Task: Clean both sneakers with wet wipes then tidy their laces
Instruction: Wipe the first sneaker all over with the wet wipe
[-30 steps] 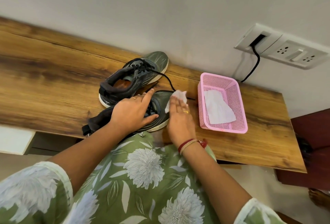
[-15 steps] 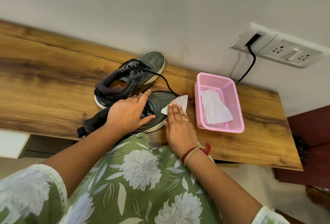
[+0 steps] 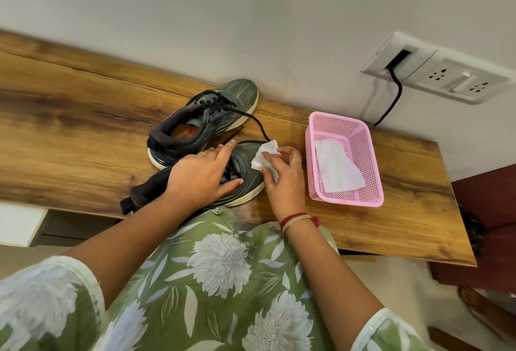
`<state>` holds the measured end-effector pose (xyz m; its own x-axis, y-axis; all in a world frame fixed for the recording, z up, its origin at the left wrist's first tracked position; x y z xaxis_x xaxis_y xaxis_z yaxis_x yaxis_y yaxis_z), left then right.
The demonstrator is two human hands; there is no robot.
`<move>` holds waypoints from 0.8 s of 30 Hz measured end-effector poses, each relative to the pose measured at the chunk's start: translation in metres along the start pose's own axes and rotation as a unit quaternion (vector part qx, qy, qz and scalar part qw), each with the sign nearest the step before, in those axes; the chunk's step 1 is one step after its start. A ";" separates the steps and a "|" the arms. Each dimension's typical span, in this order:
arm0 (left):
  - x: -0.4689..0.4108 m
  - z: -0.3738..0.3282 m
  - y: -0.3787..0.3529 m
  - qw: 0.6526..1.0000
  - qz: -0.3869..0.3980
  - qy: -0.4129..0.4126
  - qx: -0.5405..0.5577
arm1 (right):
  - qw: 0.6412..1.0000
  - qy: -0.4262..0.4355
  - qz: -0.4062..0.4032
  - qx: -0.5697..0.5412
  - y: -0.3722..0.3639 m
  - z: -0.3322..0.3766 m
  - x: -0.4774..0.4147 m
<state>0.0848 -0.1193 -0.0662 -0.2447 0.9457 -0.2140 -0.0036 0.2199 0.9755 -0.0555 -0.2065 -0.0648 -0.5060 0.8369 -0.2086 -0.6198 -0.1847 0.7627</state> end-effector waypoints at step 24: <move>-0.002 -0.004 -0.016 0.996 0.009 -0.085 0.040 | 0.988 0.003 0.019 0.153 -0.006 0.009 -0.004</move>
<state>0.0817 -0.1258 -0.0817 -0.0767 0.9748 -0.2093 0.0780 0.2152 0.9735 -0.0442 -0.2043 -0.0623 -0.5298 0.8288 -0.1799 -0.3911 -0.0506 0.9190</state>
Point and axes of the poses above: each hand's wrist, its own x-axis away from the middle knuckle, its own y-axis out of the back of the hand, z = x × y, the point moved 5 cm from there along -x, towards the middle knuckle, and after that the axes turned 2 degrees about y, right-handed, at the moved point
